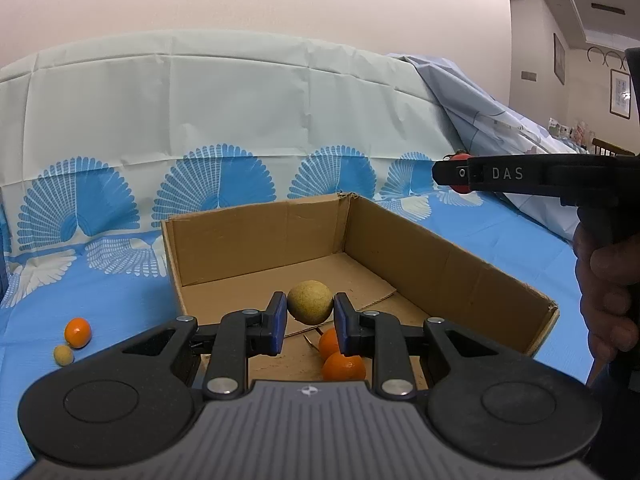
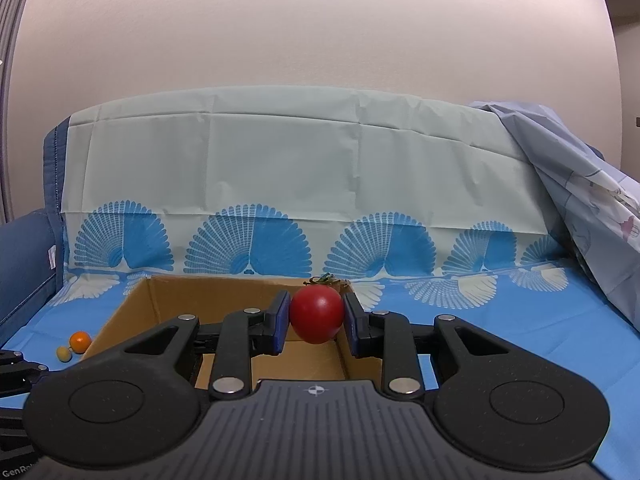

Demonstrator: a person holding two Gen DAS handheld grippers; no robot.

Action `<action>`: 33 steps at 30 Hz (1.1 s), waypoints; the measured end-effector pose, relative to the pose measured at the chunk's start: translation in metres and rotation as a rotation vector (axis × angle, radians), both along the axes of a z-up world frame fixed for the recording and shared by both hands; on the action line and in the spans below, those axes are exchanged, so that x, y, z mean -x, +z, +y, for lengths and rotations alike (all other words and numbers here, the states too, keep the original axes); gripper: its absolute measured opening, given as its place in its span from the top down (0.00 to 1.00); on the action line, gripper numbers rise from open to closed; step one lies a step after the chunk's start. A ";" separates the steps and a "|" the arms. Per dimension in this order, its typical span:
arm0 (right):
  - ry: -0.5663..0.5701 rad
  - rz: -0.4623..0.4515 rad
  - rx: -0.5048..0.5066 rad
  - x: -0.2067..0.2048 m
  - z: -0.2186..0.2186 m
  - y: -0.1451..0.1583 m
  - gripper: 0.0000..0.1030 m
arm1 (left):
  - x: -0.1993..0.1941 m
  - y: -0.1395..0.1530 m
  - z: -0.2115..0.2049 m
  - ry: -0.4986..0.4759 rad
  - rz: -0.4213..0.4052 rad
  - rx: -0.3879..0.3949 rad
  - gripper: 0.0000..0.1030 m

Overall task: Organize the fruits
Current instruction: 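Carry the yellow-green fruit and red tomato over the cardboard box, then open both tools to drop the fruits into the box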

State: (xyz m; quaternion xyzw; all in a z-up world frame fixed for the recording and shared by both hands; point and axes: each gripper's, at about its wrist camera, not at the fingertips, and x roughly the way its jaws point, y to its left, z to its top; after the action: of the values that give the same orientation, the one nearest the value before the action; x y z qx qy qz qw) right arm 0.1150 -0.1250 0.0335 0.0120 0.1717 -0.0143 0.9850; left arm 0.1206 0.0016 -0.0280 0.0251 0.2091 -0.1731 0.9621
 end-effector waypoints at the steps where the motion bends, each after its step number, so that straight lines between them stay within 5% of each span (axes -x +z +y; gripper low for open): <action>1: 0.001 0.000 0.001 0.000 0.001 0.000 0.71 | 0.000 0.000 0.000 -0.001 0.000 0.002 0.73; 31: 0.020 0.005 0.012 -0.003 0.005 -0.001 0.71 | -0.001 -0.001 -0.001 -0.004 0.009 0.011 0.73; 33: 0.023 0.012 0.012 -0.005 0.006 -0.002 0.71 | -0.003 -0.002 -0.002 -0.016 0.027 0.018 0.63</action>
State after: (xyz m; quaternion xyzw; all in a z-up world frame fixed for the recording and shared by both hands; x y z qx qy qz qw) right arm 0.1199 -0.1189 0.0314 0.0041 0.1779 -0.0042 0.9840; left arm 0.1237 -0.0006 -0.0296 0.0158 0.2201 -0.1831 0.9580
